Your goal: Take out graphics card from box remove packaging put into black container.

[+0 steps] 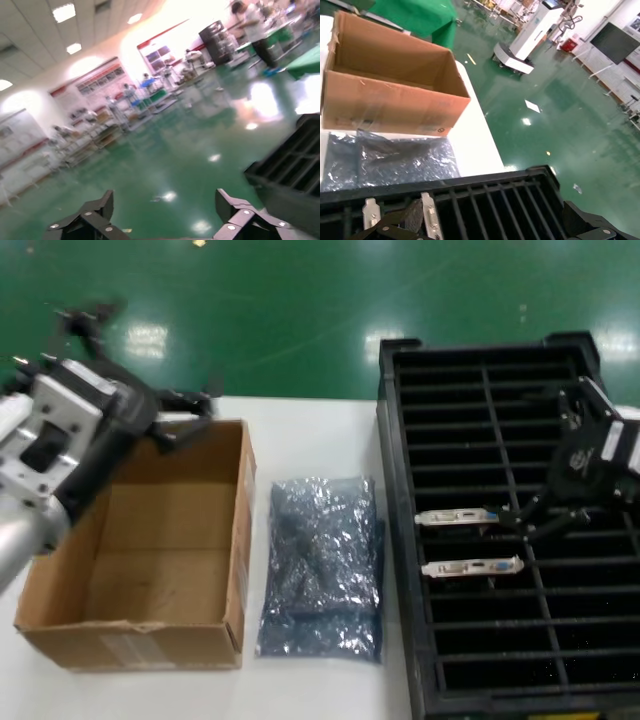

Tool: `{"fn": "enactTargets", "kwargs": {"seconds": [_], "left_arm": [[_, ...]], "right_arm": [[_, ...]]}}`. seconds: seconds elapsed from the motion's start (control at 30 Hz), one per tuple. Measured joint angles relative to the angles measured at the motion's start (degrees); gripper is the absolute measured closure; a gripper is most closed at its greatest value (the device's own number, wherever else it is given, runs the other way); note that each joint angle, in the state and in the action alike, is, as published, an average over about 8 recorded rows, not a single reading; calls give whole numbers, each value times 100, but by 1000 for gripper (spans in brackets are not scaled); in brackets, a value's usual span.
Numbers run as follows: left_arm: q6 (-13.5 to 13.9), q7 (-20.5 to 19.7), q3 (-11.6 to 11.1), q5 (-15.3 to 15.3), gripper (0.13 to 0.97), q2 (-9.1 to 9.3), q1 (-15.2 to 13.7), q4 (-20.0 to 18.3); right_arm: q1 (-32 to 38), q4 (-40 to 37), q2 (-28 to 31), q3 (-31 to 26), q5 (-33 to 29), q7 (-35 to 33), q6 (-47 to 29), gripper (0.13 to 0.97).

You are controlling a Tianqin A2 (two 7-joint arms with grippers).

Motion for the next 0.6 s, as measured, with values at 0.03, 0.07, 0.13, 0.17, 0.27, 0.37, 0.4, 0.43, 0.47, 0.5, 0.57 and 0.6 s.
{"fn": "enactTargets", "kwargs": {"seconds": [0.03, 0.07, 0.13, 0.17, 0.27, 0.37, 0.4, 0.43, 0.47, 0.5, 0.57, 0.6], "left_arm": [[-39, 43, 0, -33, 449, -7, 21, 4], [-71, 69, 9, -77, 427, -9, 36, 20], [-135, 96, 46, -199, 382, -2, 66, 81], [-174, 122, 62, -260, 359, -2, 85, 107], [-320, 237, 108, -469, 292, -8, 157, 190], [-483, 370, 155, -696, 292, -17, 237, 277], [-538, 416, 170, -772, 292, -20, 263, 306], [-596, 463, 186, -851, 278, -23, 292, 336], [-651, 509, 202, -928, 264, -26, 319, 366], [-707, 554, 218, -1006, 250, -29, 347, 395], [-821, 647, 251, -1164, 222, -35, 403, 456], [-879, 694, 268, -1244, 208, -38, 431, 487]], "right_arm": [[-29, 8, -12, 9, 15, -2, 34, 129], [-64, 17, -27, 20, 33, -5, 75, 129], [-155, 40, -66, 50, 80, -13, 181, 129], [-204, 53, -87, 65, 104, -18, 236, 129], [-367, 96, -156, 118, 190, -34, 430, 129], [-543, 142, -231, 175, 282, -50, 640, 129], [-603, 158, -256, 195, 314, -56, 714, 129], [-662, 174, -282, 216, 347, -61, 788, 129], [-722, 190, -307, 235, 378, -66, 859, 129], [-783, 206, -333, 255, 410, -72, 931, 129], [-908, 239, -386, 296, 475, -82, 1081, 129], [-971, 255, -413, 316, 508, -88, 1156, 129]]}}
